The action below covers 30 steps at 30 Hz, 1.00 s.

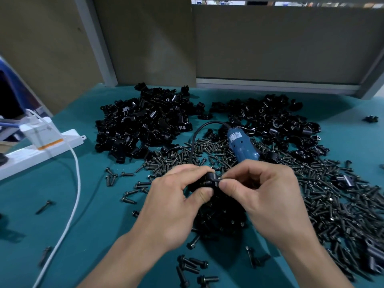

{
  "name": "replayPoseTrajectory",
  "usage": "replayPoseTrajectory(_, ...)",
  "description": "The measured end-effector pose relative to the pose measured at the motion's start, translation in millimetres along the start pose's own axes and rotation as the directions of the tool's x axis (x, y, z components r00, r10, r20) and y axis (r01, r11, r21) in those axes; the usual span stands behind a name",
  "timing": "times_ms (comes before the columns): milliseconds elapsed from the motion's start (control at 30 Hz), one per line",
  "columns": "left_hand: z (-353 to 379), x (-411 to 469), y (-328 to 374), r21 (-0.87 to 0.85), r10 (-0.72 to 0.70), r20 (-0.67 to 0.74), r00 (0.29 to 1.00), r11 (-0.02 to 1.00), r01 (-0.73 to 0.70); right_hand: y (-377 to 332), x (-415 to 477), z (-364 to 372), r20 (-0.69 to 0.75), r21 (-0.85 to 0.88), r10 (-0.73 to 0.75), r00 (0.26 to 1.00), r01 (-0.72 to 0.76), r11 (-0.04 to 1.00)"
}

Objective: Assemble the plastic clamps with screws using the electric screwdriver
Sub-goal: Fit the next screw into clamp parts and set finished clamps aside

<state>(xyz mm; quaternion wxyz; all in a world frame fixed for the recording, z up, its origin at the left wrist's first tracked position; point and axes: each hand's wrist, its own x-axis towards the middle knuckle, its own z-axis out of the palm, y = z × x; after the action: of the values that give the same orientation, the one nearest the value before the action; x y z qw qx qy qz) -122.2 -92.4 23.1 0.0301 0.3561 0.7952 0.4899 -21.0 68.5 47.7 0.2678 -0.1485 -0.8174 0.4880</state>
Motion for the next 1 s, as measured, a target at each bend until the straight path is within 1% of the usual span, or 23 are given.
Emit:
replayPoseTrajectory(300, 2, -3, -4, 0.038, 0.036, 0.045, 0.998, 0.999, -0.038, 5, -2, 8, 0.107, -0.069, -0.028, 0.994, 0.036, 0.997)
replayPoseTrajectory(367, 2, -3, -3, 0.045, 0.076, 0.054, 0.996, 0.996, -0.079, 7, -2, 14, 0.073, -0.167, -0.050, 0.996, 0.062, 0.984)
replayPoseTrajectory(433, 3, -4, -1, 0.052, 0.110, 0.061, 0.992, 0.992, -0.114, 5, -2, 20, 0.023, -0.280, -0.047, 0.999, 0.051, 0.959)
replayPoseTrajectory(500, 4, -4, 0, 0.051, 0.110, 0.076, 0.991, 0.992, -0.114, 4, -2, 22, 0.025, -0.376, -0.013, 1.000, 0.022, 0.927)
replayPoseTrajectory(533, 5, -3, 1, 0.056, 0.095, 0.083, 0.992, 0.993, -0.099, 4, -2, 21, 0.038, -0.389, 0.003, 0.999, 0.012, 0.921)
replayPoseTrajectory(600, 5, -2, 3, 0.069, 0.062, 0.092, 0.994, 0.995, -0.068, 5, -2, 14, 0.062, -0.334, 0.015, 0.998, 0.007, 0.942)
replayPoseTrajectory(700, 4, 0, 6, 0.089, 0.032, 0.093, 0.995, 0.995, -0.040, 5, -3, 1, 0.163, -0.235, 0.044, 0.986, -0.004, 0.972)
replayPoseTrajectory(767, 4, 0, 5, 0.098, 0.025, 0.076, 0.997, 0.995, -0.033, 5, -1, -2, 0.200, -0.191, 0.070, 0.977, -0.031, 0.981)
replayPoseTrajectory(900, 2, -1, 3, 0.102, 0.024, 0.065, 0.998, 0.994, -0.030, 4, 0, 2, 0.171, -0.153, 0.069, 0.983, -0.043, 0.987)
replayPoseTrajectory(1000, 2, 0, 2, 0.103, 0.039, 0.053, 0.998, 0.994, -0.044, 5, -2, 9, 0.142, -0.172, 0.073, 0.987, -0.048, 0.984)
